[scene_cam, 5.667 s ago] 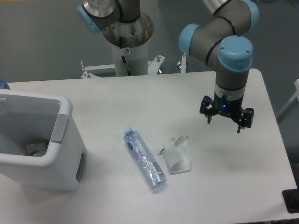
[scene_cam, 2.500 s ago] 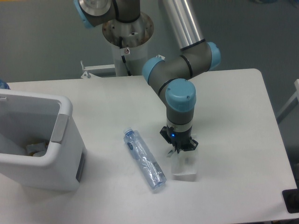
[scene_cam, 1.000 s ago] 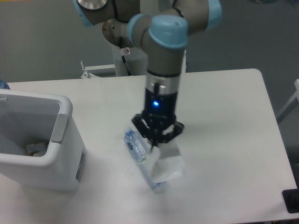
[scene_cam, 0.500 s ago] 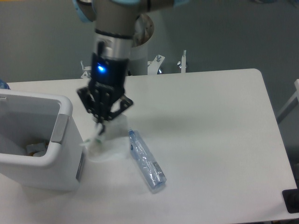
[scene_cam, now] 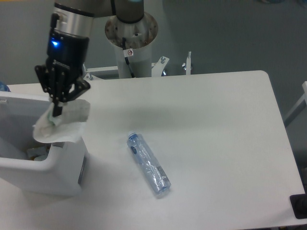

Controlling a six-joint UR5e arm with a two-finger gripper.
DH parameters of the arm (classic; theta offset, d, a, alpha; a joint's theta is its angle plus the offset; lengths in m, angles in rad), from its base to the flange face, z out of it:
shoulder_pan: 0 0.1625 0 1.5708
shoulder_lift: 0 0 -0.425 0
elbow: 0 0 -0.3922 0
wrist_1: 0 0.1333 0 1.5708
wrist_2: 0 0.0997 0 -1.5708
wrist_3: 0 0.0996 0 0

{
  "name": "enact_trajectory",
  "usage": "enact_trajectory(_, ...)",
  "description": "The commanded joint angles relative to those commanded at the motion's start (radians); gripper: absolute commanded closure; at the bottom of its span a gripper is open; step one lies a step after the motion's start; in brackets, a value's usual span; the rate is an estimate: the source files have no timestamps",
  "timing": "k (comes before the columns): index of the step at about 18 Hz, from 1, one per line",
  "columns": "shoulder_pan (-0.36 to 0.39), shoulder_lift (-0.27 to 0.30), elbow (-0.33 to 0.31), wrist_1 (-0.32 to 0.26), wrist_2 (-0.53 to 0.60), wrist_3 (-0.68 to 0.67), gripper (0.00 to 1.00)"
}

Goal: Place the trash in the trash can
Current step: 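Open the gripper to drop the wrapper into the bin, then move the open gripper back over the clear water bottle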

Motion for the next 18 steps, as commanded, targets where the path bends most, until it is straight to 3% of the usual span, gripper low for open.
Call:
enact_trajectory(2,-0.017,-0.006,0.0,0.006,0.002,0.009,0.12)
enact_trajectory(3,-0.02,-0.012,0.005,0.008,0.002,0.009,0.0)
enact_trajectory(9,-0.023,-0.018,0.023,0.011,0.002,-0.002,0.0)
enact_trajectory(11,-0.017,-0.044,0.041,0.011,0.002,-0.024,0.0)
enact_trajectory(18,0.194,-0.181,0.141,0.011,-0.005,-0.219,0.0)
